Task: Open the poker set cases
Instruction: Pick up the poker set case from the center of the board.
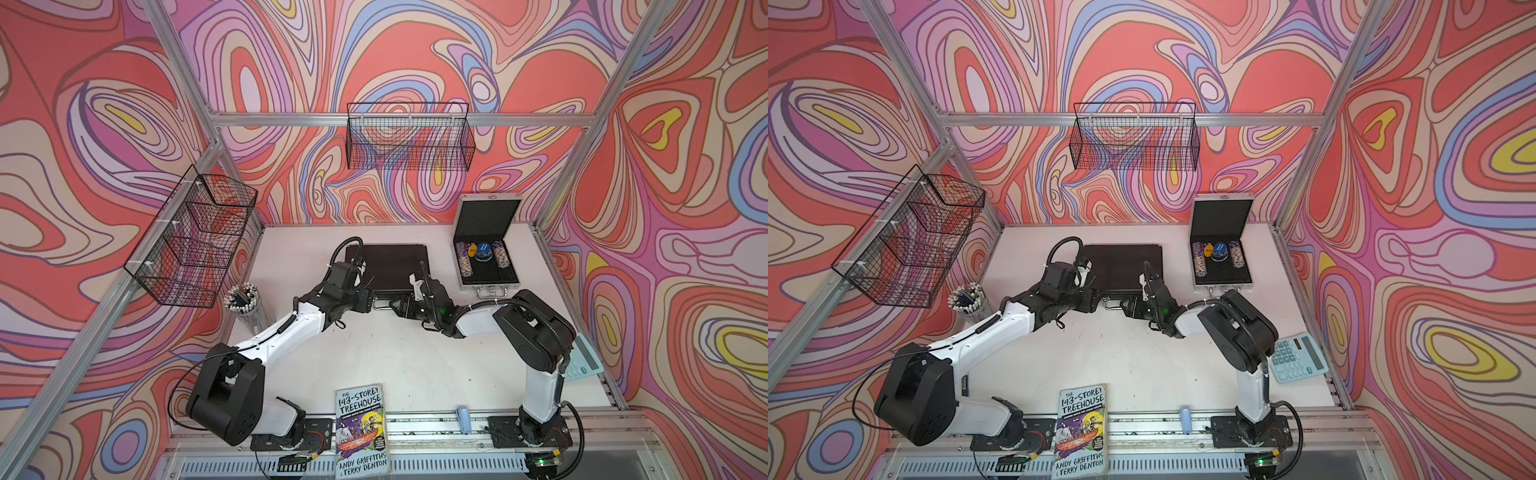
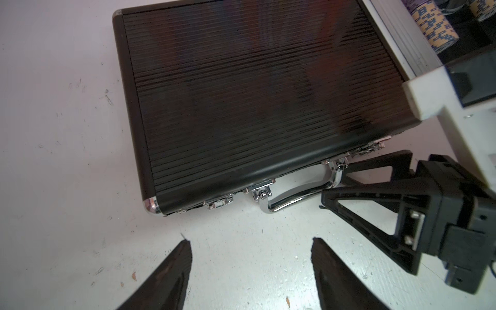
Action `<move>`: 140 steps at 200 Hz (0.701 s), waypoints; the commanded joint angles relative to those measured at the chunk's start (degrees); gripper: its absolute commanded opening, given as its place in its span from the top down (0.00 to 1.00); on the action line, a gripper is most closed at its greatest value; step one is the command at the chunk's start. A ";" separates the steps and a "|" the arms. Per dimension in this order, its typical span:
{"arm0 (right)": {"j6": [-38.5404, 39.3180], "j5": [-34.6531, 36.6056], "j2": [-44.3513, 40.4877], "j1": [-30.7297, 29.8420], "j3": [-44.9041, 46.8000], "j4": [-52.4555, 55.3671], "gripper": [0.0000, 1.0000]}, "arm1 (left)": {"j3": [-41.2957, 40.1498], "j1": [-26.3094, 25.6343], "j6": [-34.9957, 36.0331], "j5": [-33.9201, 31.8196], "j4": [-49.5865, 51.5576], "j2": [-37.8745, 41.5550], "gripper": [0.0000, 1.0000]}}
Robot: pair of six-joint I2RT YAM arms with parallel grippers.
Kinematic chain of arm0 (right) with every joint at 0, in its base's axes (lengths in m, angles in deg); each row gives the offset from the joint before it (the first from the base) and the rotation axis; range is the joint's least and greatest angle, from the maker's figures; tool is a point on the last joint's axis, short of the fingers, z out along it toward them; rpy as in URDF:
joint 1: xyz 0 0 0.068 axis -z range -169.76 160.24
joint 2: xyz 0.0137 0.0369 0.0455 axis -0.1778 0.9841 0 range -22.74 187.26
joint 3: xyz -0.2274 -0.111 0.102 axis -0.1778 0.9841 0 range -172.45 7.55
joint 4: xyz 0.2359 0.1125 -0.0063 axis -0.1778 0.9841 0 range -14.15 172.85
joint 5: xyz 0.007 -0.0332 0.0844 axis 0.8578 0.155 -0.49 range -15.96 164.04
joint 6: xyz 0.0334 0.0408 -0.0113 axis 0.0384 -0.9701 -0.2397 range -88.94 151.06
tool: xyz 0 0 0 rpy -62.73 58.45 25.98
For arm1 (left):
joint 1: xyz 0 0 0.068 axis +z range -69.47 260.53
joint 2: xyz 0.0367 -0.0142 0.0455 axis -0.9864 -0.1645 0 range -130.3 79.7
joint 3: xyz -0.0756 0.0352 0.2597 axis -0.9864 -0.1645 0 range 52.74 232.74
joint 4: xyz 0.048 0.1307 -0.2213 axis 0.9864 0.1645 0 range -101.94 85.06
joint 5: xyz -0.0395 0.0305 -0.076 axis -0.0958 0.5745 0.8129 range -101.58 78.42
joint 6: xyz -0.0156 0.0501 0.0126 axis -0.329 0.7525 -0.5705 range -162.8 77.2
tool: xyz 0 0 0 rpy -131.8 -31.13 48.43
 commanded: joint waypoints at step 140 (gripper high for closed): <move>-12.37 -3.74 0.58 2.67 1.54 -9.15 0.78 | 8.34 -3.58 8.73 13.31 2.61 -15.40 0.35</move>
